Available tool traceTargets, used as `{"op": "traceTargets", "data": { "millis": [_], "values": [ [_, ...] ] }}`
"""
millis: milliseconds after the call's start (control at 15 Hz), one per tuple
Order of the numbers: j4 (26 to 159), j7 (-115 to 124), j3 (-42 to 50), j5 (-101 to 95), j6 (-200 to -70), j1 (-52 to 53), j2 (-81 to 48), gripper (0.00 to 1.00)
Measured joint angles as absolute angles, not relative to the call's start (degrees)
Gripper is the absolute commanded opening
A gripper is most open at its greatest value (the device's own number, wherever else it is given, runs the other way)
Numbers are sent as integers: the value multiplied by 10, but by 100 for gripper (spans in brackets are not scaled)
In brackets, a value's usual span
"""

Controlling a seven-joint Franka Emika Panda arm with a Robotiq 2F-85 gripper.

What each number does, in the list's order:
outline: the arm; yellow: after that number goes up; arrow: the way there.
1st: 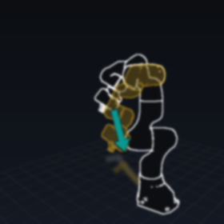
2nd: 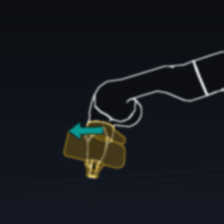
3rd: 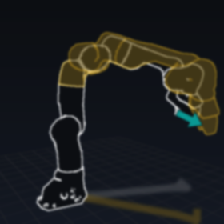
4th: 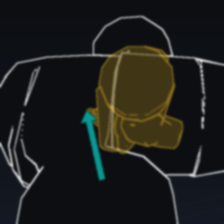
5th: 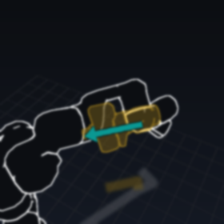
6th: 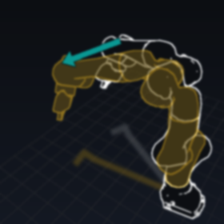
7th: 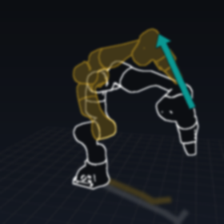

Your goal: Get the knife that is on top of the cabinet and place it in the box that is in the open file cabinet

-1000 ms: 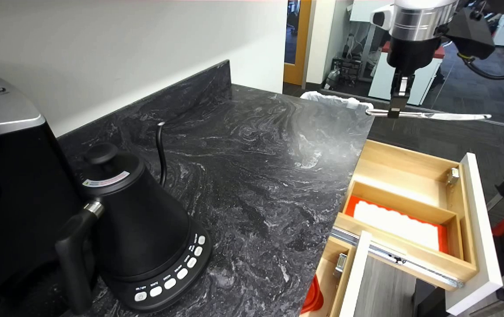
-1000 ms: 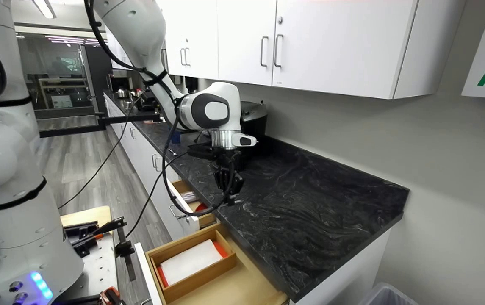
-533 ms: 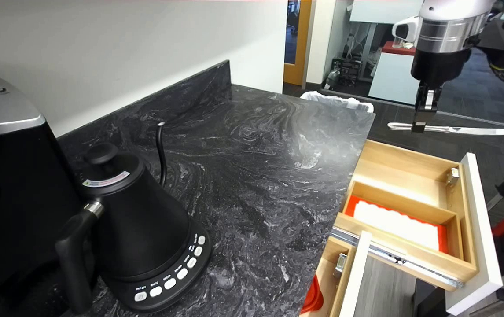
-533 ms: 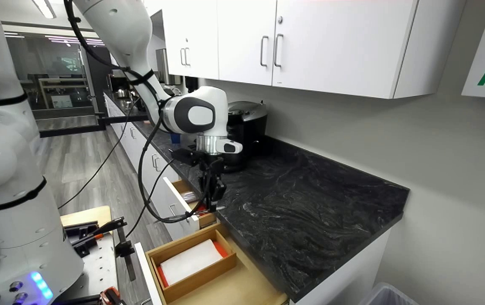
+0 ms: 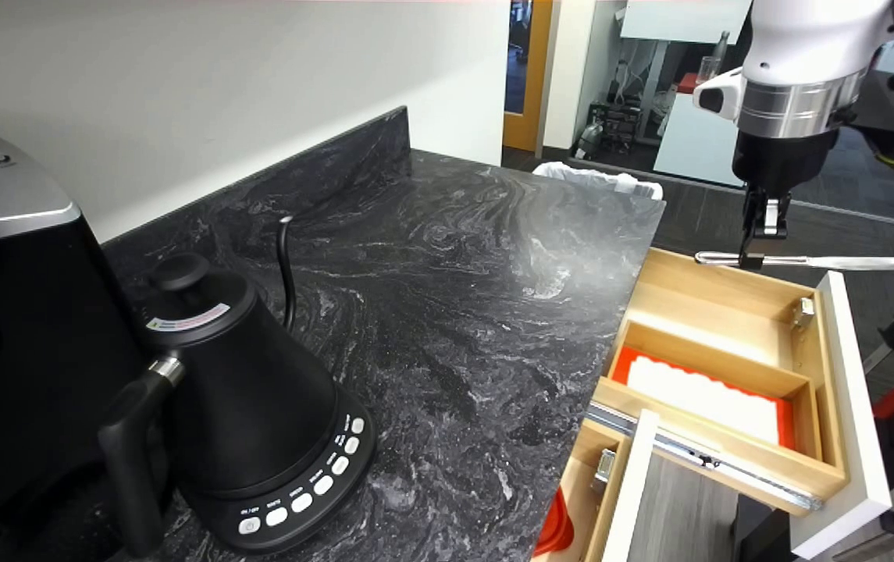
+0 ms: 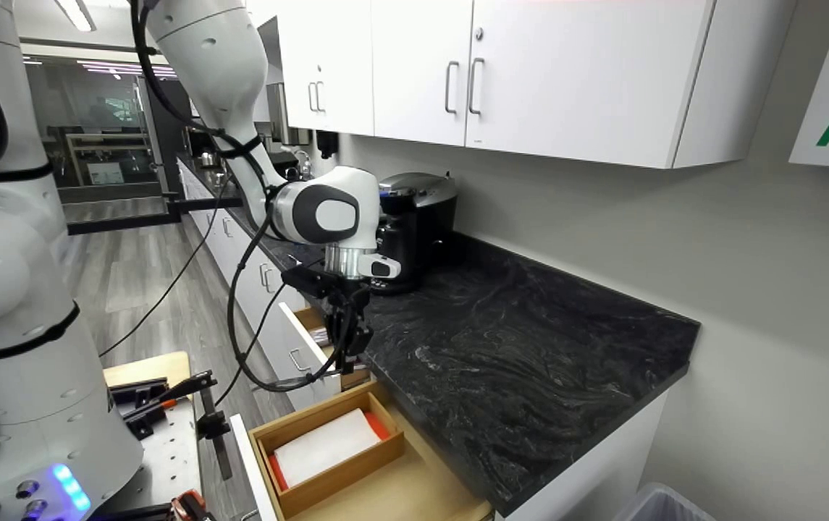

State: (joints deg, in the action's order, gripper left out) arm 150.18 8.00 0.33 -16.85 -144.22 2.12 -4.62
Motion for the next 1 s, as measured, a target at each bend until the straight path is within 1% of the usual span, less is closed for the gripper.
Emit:
{"op": "traceTargets", "data": {
  "millis": [533,1000],
  "values": [
    [1497,84,16,-182,-1513,21,-95,6],
    [1496,126,40,-212,-1530,22,-99,6]
  ]
}}
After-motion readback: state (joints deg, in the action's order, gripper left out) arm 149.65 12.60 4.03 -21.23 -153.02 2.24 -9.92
